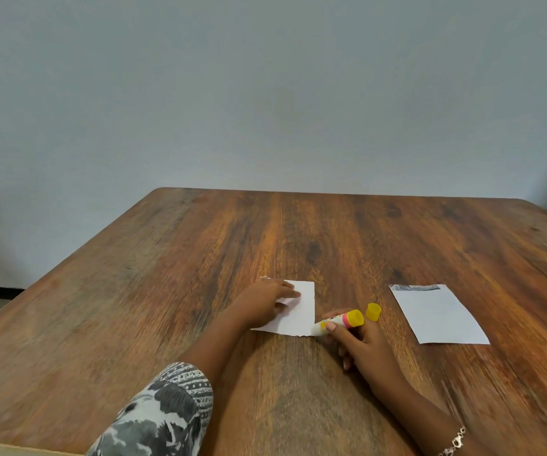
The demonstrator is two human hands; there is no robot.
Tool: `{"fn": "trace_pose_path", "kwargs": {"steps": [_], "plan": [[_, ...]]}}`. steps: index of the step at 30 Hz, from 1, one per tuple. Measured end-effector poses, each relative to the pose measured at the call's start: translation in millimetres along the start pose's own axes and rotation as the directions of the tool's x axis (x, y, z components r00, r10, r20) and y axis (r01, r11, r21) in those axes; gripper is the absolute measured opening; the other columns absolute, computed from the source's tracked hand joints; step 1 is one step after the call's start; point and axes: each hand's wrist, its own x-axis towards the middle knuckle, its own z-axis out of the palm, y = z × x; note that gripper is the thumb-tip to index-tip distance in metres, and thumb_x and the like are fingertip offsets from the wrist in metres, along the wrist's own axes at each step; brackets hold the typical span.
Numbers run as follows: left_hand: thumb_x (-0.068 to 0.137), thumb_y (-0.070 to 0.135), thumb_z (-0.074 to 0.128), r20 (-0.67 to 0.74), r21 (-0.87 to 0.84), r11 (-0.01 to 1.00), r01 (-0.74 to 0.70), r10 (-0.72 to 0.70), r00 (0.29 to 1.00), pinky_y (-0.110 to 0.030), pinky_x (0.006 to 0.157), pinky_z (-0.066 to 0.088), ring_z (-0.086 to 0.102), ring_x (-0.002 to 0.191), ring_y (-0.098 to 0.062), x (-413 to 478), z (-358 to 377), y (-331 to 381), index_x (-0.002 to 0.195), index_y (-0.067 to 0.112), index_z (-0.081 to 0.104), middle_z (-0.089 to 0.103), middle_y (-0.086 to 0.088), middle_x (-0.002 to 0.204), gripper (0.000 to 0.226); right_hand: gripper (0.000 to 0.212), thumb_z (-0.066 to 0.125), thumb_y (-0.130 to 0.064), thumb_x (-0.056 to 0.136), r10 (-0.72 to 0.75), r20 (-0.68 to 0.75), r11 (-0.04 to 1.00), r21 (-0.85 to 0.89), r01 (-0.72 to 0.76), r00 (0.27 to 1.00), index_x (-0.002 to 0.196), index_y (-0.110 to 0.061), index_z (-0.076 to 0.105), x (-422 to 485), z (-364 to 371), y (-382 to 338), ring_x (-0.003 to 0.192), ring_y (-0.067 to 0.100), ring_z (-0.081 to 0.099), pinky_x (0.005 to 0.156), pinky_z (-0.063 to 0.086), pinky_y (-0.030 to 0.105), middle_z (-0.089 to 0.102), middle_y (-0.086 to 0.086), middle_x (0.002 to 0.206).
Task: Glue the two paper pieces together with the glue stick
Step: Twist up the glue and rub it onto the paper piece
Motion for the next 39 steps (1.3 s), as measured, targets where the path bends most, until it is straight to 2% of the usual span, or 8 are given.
{"fn": "trace_pose_path", "kwargs": {"steps": [4,6,8,15,20,24,27,39], "plan": [[0.088,-0.008,0.041,0.161,-0.149,0.989,0.000,0.025,0.987,-0.039,0.115,0.016,0.017,0.142,-0.019,-2,-10,-11,0.132,0.024,0.045,0.025,0.002,0.153,0.055,0.010,0.058,-0.015,0.086,0.018,-0.005,0.998,0.061,-0.017,1.000,0.088,-0.015,0.068,0,0,-1,0.042,0.007,0.050,0.037,0.040,0.020,0.061,0.009,0.061],[0.089,-0.009,0.039,0.273,-0.150,0.989,0.005,0.036,0.961,-0.040,0.116,0.011,0.005,0.144,-0.019,-4,-12,-14,0.135,0.026,0.039,0.014,0.003,0.156,0.058,0.011,0.058,-0.014,0.086,0.028,-0.007,0.996,0.086,-0.027,1.000,0.088,-0.014,0.069,1,0,1,0.041,0.008,0.049,0.036,0.040,0.020,0.061,0.009,0.061],[0.090,-0.005,0.040,0.298,-0.116,0.993,0.012,0.023,0.954,-0.040,0.116,0.010,0.002,0.144,-0.019,-4,-13,-14,0.137,0.028,0.034,0.008,0.001,0.156,0.057,0.011,0.057,-0.013,0.086,0.039,-0.019,0.993,0.115,-0.036,0.999,0.087,-0.012,0.068,4,1,2,0.041,0.009,0.047,0.035,0.040,0.021,0.061,0.011,0.060],[0.093,0.033,0.044,0.101,0.146,0.975,0.166,-0.181,0.978,-0.048,0.110,0.021,0.019,0.140,-0.027,3,6,-4,0.137,0.037,0.029,0.019,-0.008,0.154,0.047,0.012,0.056,-0.013,0.087,0.061,-0.146,0.985,0.167,-0.037,0.987,0.088,-0.007,0.066,18,5,5,0.039,0.009,0.048,0.035,0.041,0.023,0.061,0.006,0.059],[0.092,0.042,0.042,-0.048,0.257,0.928,0.269,-0.266,0.963,-0.039,0.100,0.032,0.036,0.126,-0.030,1,15,11,0.138,0.031,0.031,0.041,-0.015,0.140,0.049,0.010,0.056,-0.014,0.087,0.051,-0.216,0.988,0.154,-0.018,0.975,0.081,-0.015,0.065,28,8,5,0.036,0.007,0.049,0.034,0.042,0.019,0.061,0.008,0.059],[0.091,0.046,0.040,-0.138,0.262,0.885,0.385,-0.360,0.922,-0.041,0.107,0.027,0.032,0.131,-0.033,-4,21,25,0.136,0.023,0.036,0.037,-0.018,0.143,0.051,0.010,0.057,-0.016,0.087,0.048,-0.263,0.997,0.076,-0.029,0.964,0.080,-0.019,0.064,37,11,7,0.037,0.007,0.050,0.037,0.045,0.021,0.063,0.009,0.060],[0.091,0.049,0.038,-0.151,0.264,0.855,0.447,-0.421,0.895,-0.042,0.110,0.024,0.030,0.133,-0.033,-5,23,32,0.137,0.021,0.034,0.034,-0.017,0.146,0.054,0.010,0.058,-0.018,0.087,0.055,-0.278,0.998,0.033,-0.047,0.959,0.085,-0.011,0.064,44,13,7,0.039,0.011,0.051,0.043,0.047,0.030,0.063,0.013,0.062],[0.092,0.049,0.035,-0.134,0.243,0.852,0.465,-0.445,0.885,-0.043,0.113,0.020,0.025,0.137,-0.034,-4,26,35,0.141,0.020,0.025,0.025,-0.016,0.150,0.058,0.016,0.055,-0.018,0.089,0.002,-0.269,0.993,-0.114,-0.034,0.963,0.092,-0.004,0.063,67,18,5,0.043,0.016,0.054,0.042,0.046,0.024,0.063,0.008,0.067]]}}
